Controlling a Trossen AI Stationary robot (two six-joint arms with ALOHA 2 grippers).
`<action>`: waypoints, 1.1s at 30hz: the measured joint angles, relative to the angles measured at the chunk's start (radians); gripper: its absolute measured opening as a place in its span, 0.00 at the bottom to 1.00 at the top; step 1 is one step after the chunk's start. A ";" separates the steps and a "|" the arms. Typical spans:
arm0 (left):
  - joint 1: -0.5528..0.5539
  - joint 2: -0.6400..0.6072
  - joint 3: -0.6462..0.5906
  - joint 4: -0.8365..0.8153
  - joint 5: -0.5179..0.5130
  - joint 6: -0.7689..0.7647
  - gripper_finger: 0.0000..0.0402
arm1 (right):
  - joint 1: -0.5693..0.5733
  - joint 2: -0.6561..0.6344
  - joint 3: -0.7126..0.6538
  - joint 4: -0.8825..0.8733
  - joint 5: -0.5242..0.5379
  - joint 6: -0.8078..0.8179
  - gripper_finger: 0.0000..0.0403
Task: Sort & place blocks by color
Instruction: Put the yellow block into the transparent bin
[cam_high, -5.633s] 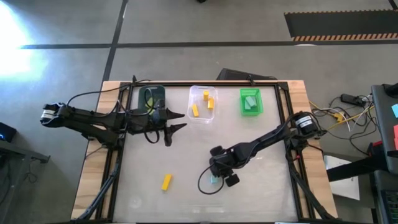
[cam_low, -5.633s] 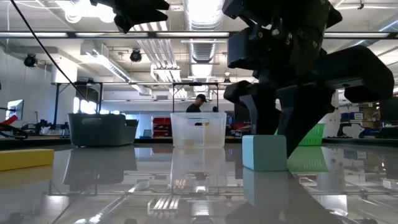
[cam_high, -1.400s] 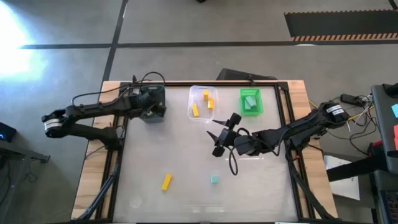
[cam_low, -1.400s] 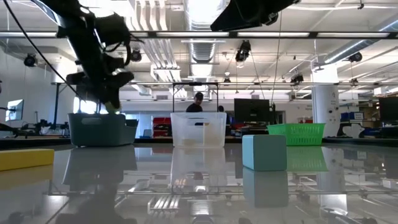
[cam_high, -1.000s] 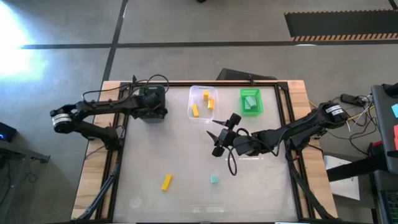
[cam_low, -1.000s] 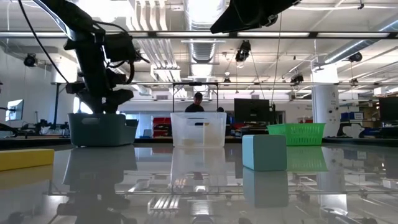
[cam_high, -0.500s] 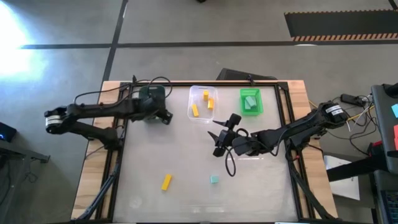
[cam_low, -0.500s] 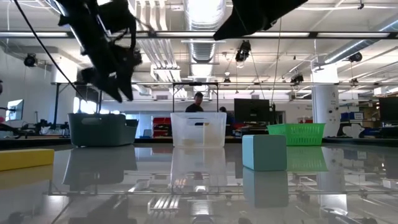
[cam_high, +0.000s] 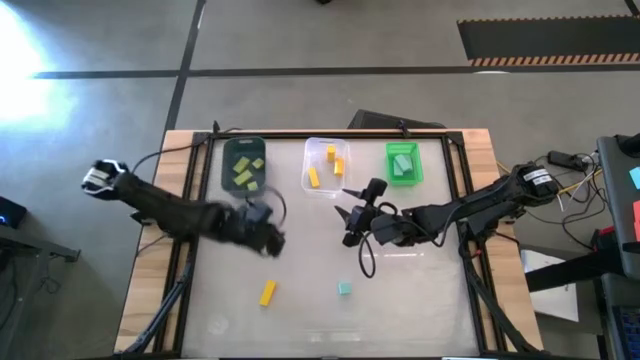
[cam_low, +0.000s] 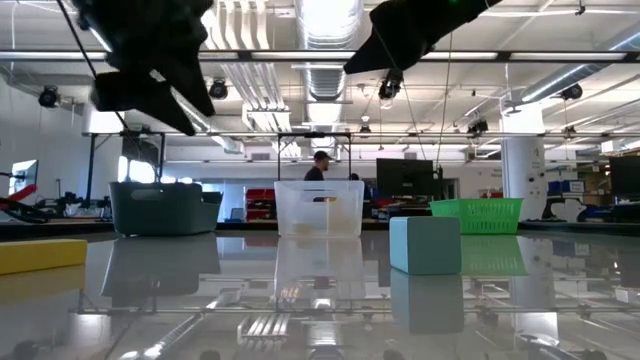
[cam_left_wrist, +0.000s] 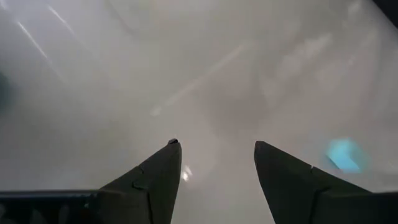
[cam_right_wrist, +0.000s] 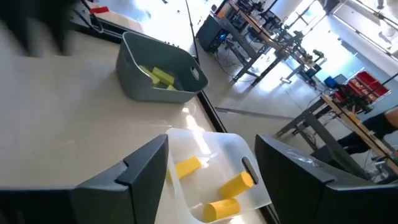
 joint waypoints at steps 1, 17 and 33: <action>-0.042 0.025 0.009 -0.001 0.002 -0.050 0.47 | -0.002 0.000 0.000 0.000 -0.002 -0.005 0.57; -0.281 0.548 0.418 -0.365 0.342 -0.413 0.47 | -0.048 0.000 0.000 0.000 -0.005 -0.023 0.57; -0.304 0.584 0.358 -0.317 0.342 -0.538 0.47 | -0.048 0.000 0.000 -0.002 -0.009 -0.035 0.57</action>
